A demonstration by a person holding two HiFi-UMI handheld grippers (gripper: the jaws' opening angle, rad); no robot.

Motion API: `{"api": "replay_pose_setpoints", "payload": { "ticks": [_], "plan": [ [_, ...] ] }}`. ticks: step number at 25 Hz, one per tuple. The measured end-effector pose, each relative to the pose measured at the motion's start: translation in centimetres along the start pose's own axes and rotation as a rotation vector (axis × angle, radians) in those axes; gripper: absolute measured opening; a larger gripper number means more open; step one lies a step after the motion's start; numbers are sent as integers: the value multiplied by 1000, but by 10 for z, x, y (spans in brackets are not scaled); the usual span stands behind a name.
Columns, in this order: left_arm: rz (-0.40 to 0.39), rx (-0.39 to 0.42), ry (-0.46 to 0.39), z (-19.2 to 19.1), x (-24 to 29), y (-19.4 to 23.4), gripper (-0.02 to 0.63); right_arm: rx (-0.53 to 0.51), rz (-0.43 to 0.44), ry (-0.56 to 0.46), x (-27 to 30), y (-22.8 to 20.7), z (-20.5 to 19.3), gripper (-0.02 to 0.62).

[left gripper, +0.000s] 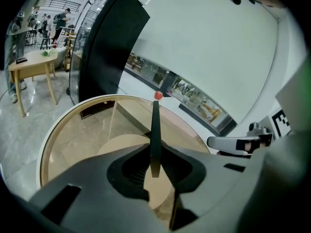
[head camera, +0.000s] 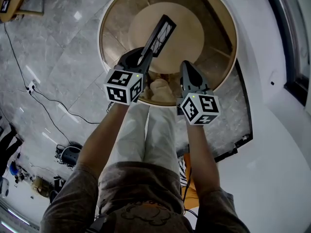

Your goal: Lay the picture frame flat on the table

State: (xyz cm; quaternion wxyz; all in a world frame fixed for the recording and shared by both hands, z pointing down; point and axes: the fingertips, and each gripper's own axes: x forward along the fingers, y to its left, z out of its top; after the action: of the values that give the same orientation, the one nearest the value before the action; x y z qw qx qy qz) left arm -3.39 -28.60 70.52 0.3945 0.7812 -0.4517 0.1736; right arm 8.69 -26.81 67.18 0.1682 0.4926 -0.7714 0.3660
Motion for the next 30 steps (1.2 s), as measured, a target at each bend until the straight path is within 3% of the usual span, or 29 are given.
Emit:
{"api": "replay_pose_setpoints", "payload": {
  "ticks": [12,30],
  "plan": [
    [-4,-24,-19,-3,6,5,84,3,7,16,6,3,-13,18],
    [45,-103,-12,-16,15,34,140,21,3,33,2,-2,-23,18]
  ]
}}
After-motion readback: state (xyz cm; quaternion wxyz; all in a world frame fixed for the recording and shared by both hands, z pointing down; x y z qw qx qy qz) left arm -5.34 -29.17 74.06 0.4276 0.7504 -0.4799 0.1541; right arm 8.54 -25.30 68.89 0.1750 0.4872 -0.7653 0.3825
